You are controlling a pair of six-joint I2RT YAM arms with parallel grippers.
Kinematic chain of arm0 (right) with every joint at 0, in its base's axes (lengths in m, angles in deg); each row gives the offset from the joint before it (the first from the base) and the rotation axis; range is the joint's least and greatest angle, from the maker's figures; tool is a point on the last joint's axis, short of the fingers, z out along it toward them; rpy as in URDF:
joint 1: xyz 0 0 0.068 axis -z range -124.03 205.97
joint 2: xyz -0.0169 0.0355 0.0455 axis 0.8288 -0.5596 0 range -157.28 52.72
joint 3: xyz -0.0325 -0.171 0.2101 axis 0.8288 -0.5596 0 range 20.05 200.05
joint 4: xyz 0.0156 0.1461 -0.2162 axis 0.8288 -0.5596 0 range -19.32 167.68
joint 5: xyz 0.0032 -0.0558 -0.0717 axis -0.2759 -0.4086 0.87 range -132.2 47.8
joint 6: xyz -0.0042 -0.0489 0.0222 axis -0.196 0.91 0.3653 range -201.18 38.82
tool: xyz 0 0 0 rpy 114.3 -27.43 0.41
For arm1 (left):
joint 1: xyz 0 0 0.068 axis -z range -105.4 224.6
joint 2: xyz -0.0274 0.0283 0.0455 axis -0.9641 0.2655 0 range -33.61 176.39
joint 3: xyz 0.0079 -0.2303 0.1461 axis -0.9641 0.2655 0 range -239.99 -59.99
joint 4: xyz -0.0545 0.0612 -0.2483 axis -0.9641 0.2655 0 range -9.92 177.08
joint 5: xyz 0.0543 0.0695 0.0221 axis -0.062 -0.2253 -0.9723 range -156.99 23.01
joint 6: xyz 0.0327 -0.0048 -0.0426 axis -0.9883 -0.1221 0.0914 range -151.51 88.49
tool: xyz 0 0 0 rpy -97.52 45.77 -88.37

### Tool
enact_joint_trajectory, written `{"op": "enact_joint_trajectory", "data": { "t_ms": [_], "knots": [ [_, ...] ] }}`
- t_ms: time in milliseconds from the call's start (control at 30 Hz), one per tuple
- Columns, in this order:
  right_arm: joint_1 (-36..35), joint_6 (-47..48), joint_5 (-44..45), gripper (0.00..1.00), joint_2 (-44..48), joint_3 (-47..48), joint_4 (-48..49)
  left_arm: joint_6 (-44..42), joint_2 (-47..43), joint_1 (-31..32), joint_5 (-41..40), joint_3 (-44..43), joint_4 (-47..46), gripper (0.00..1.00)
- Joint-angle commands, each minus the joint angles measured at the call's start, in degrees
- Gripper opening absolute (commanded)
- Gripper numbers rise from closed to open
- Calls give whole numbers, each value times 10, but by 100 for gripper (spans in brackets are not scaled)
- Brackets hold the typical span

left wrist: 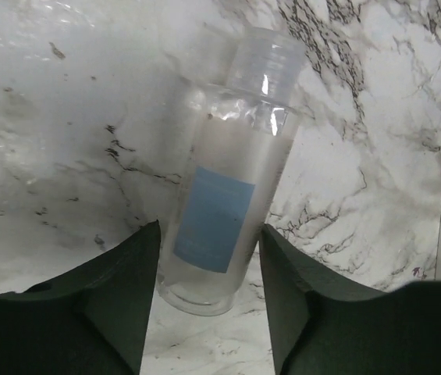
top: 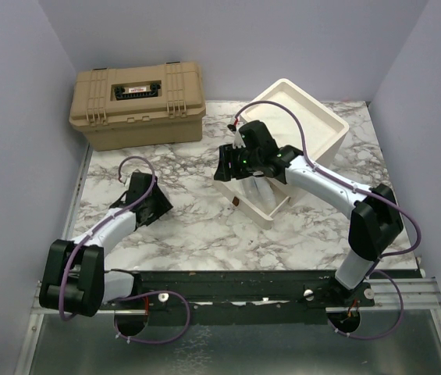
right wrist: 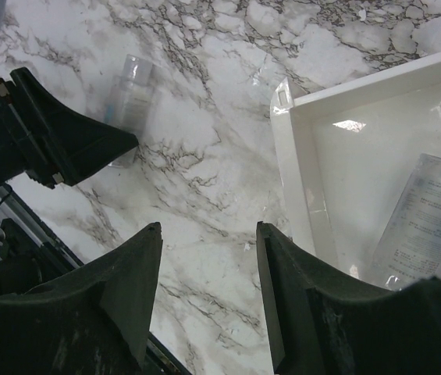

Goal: Organize the makeup
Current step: Pick up the makeup from the center of the board.

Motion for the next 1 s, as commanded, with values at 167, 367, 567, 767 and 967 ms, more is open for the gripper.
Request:
{"op": "enact_joint_trajectory", "data": {
  "t_ms": [167, 367, 567, 767, 967],
  "knots": [
    [-2, -11, -12, 58, -11, 2, -3, -9, 9, 35, -16, -23, 4, 35],
    [-2, -48, -24, 59, 17, -35, 60, -27, -105, 36, 86, 3, -92, 33],
    [-2, -102, -82, 63, 58, -100, 182, 29, -170, 39, 227, 72, -301, 32],
    [-2, -169, -168, 71, 101, -177, 367, 24, -159, 59, 307, 53, -363, 32],
    [-1, -198, -180, 73, 107, -198, 429, 18, -148, 97, 335, 19, -386, 32]
  ]
}}
